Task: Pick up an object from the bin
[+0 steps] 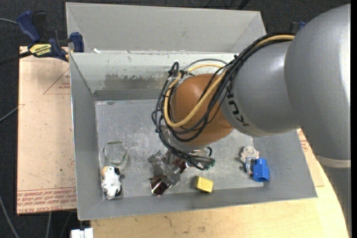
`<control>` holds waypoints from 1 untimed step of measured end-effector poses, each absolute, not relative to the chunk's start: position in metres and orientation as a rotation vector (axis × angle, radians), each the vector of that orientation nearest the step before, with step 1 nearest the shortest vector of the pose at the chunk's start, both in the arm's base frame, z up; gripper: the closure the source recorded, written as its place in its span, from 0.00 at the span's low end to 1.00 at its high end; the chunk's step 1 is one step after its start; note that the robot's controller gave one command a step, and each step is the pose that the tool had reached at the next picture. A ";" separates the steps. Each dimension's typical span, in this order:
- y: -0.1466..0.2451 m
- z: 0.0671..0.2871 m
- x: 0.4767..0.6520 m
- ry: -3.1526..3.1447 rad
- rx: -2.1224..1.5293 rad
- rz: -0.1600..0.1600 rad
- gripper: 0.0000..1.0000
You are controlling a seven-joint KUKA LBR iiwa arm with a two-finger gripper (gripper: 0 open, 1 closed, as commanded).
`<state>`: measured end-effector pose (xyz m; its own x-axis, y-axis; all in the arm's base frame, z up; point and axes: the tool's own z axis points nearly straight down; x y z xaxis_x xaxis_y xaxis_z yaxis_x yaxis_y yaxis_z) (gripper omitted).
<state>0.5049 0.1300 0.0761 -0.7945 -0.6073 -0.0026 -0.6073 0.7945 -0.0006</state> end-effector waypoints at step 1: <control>0.125 0.109 0.493 2.975 -1.019 0.004 1.00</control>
Offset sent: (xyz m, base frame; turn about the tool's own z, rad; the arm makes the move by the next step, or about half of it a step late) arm 0.0032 -0.0795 0.1503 -0.0237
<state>0.4930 0.1248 0.1091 -0.7901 -0.6129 0.0022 -0.6129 0.7901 0.0037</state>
